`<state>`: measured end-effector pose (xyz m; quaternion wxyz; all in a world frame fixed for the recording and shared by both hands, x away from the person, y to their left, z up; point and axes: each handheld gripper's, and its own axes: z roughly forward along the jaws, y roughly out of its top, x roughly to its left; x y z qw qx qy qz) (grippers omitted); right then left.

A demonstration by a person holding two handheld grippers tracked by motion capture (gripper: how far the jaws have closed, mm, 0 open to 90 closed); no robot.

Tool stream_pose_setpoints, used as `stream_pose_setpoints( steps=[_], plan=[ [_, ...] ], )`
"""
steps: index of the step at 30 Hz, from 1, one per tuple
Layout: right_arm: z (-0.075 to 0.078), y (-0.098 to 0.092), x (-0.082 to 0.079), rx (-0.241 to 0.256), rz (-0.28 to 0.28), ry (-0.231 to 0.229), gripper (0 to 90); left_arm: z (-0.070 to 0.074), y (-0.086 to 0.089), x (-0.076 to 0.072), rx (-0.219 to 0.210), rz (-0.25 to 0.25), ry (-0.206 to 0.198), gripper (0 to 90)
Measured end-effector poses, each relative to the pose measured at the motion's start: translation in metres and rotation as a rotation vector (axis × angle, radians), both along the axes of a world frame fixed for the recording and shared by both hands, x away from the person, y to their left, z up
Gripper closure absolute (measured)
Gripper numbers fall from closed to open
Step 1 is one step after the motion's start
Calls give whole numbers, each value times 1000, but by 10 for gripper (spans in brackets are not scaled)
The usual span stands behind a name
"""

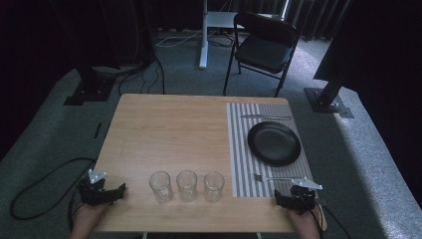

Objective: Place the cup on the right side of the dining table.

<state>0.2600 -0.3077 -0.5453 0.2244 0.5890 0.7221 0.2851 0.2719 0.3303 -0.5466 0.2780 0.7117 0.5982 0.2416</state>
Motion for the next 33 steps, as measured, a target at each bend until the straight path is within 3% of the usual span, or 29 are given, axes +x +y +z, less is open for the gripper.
stream_pose_setpoints(
  steps=[33],
  plan=[
    [1,-1,0,-4,17,6,112,0,3,-1,-1,-24,1,5]
  ],
)
